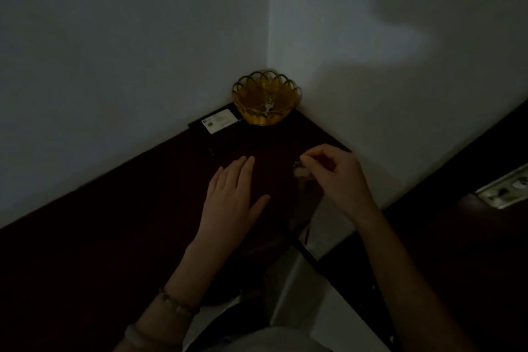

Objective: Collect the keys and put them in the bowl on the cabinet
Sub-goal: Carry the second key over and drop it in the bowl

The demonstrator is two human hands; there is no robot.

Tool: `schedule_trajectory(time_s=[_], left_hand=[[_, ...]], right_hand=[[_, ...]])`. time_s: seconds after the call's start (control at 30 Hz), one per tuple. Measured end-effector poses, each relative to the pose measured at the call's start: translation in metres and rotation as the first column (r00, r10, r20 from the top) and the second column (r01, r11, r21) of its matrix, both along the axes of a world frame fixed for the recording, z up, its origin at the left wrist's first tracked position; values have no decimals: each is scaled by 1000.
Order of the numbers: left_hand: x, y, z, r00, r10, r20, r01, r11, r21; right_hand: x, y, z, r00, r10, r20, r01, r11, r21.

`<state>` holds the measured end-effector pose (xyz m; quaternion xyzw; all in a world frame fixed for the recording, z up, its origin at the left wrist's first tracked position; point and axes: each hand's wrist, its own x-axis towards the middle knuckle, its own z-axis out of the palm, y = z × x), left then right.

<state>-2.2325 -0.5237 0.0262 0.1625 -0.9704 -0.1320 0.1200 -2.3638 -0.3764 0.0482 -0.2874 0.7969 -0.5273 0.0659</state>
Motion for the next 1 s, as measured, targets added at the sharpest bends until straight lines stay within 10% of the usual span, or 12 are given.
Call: schedule_trajectory(time_s=[0.73,1.0], left_hand=[[-111,-90,8,966,257,-25,-257,966,-15],[-121,-87,0,937,349,9,-349,937,-5]], right_hand=[[-175,-163,9,992,104,-68,-109,992,-66],[-209,-193,-31,955,297,-10,-276,899,341]])
